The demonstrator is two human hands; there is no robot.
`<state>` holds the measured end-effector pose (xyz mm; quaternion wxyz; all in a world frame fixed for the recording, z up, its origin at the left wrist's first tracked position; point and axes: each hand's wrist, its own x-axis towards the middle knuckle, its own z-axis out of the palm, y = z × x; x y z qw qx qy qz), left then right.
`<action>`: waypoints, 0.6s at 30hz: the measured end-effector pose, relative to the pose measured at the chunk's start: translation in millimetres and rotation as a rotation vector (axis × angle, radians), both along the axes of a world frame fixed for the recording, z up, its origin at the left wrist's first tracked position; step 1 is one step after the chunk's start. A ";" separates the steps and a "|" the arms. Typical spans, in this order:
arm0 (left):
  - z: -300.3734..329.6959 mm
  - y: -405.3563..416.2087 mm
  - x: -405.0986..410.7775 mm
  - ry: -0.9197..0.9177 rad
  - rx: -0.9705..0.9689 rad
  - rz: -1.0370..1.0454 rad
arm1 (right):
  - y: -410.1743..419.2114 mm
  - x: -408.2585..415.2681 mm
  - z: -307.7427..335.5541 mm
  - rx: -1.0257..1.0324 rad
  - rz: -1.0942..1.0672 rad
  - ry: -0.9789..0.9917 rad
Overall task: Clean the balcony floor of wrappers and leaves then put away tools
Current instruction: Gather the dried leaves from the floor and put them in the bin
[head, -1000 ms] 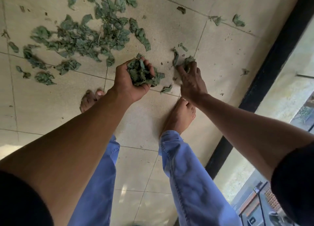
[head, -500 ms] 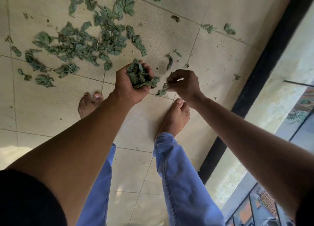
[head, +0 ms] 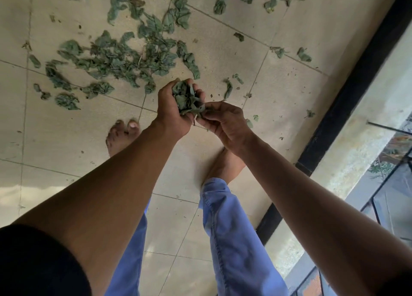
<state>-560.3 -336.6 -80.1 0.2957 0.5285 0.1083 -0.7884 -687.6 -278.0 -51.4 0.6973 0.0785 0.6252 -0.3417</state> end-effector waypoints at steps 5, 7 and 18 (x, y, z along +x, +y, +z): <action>3.5 -4.5 9.4 0.018 -0.010 0.105 | -4.7 13.3 12.1 -0.028 0.012 -0.024; 4.3 -4.8 10.9 0.026 -0.008 0.103 | -8.5 19.7 16.4 -0.052 0.035 -0.029; 2.0 -2.5 31.5 0.193 0.096 0.105 | -23.1 58.1 28.9 -0.377 0.656 0.731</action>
